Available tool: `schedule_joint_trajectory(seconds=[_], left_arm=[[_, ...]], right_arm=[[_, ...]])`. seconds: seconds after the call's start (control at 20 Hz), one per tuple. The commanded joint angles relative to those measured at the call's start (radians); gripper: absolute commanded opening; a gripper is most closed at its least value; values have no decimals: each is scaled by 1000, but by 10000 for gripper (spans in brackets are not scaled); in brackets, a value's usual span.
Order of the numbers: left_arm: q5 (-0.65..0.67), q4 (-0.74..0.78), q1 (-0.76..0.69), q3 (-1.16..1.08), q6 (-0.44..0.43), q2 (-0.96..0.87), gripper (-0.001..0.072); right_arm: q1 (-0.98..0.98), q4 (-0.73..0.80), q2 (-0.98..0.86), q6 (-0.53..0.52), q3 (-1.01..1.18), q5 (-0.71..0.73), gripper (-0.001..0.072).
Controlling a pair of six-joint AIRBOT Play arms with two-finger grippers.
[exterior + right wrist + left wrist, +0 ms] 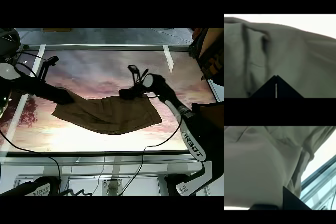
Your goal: Fold the clothes and pants, and hang the long-sleeved shirts on hangers.
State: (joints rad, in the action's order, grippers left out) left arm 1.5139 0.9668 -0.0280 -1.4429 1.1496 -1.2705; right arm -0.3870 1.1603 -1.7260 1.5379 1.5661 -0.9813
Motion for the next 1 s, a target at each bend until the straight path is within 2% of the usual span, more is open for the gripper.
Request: schedule_joint_trajectory(seconds=[0.0, 0.25, 0.4, 0.55, 0.7, 0.8, 0.95], left_arm=[[13, 13, -17, -9, 7, 23, 16], [-62, 9, -45, -8, 8, 23, 16], [-121, 6, -89, -8, 18, 20, 16], [-129, 6, -153, -8, 18, -2, 16], [-209, 6, -255, -8, 18, -53, 16], [-325, 5, -343, -8, 10, -107, 16], [-594, -6, -491, -8, 11, -222, 17]], right_arm=[[-147, -89, -63, 79, -15, 85, 31], [-346, -330, -177, 111, -15, 203, 31], [-363, -322, -178, 123, -15, 251, 31], [-258, -278, -156, 158, -15, 172, 31], [-91, -157, -89, 158, -15, 55, 31], [32, -59, -24, 158, -15, -10, 31], [211, -29, 75, 154, -15, -79, 32]])
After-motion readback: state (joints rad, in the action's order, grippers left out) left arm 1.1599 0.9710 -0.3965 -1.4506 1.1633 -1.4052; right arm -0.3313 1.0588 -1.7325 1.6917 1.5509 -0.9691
